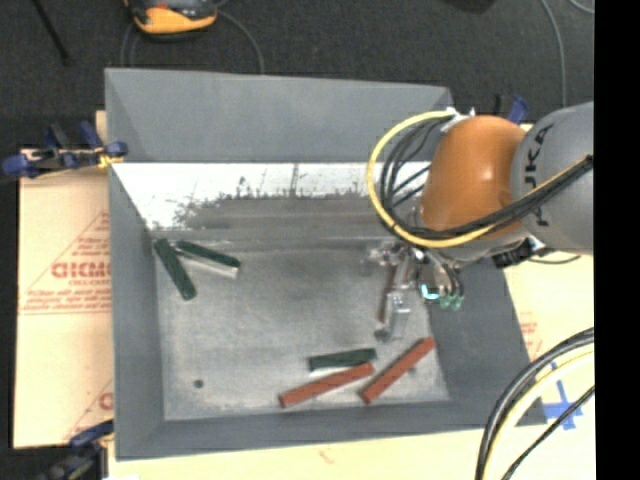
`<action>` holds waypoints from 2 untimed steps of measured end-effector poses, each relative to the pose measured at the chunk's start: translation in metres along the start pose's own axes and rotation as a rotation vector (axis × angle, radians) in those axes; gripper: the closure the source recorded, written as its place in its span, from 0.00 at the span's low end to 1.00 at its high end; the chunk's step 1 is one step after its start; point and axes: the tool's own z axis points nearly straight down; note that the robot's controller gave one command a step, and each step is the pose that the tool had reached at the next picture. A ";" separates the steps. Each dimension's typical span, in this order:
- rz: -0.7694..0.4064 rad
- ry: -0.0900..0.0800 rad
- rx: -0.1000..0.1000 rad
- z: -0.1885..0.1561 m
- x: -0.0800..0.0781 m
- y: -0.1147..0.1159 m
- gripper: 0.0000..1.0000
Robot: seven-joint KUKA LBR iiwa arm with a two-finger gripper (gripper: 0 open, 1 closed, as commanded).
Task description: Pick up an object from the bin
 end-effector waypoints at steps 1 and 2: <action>-0.001 -0.007 0.001 -0.004 -0.002 0.000 0.00; -0.108 -0.013 0.001 0.012 0.020 0.003 0.00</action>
Offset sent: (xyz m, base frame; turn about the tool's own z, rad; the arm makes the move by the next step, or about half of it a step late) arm -0.0554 0.0082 -0.0400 -0.2500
